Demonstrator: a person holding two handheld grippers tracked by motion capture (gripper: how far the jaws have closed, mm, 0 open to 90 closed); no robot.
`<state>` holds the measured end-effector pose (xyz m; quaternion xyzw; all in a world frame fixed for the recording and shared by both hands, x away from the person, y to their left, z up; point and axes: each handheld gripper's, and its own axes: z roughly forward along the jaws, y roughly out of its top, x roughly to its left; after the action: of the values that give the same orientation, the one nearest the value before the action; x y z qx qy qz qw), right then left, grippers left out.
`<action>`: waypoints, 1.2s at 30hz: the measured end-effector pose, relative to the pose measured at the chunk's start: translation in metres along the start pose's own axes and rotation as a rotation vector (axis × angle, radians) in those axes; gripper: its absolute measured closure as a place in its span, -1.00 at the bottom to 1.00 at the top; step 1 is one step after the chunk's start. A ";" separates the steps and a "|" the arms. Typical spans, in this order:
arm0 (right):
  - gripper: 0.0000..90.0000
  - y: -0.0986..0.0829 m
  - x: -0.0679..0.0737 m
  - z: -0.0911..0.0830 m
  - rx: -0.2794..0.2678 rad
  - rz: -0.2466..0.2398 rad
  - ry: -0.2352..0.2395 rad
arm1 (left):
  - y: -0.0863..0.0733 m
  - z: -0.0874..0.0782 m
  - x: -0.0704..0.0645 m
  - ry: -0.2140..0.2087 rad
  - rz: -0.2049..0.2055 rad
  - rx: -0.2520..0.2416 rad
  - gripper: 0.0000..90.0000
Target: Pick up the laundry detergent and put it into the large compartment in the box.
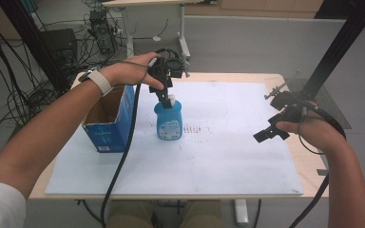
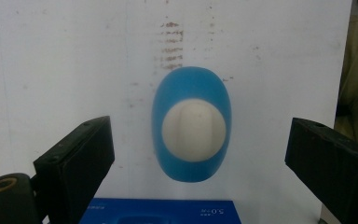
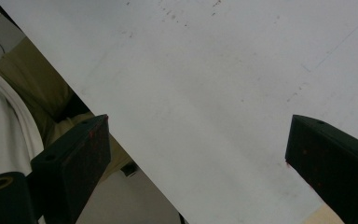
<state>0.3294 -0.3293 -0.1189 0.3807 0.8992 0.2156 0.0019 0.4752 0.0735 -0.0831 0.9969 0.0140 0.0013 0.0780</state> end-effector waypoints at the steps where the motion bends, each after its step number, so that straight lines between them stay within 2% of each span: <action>1: -0.85 0.000 0.000 0.000 -0.001 0.001 0.000 | 0.000 0.000 0.000 0.000 0.001 0.001 -0.82; 36: -0.85 0.002 -0.001 0.000 0.004 -0.002 0.000 | -0.002 0.002 0.001 0.004 -0.007 -0.002 -0.81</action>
<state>0.3317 -0.3287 -0.1178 0.3797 0.9000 0.2139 0.0016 0.4765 0.0749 -0.0851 0.9967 0.0175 0.0032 0.0789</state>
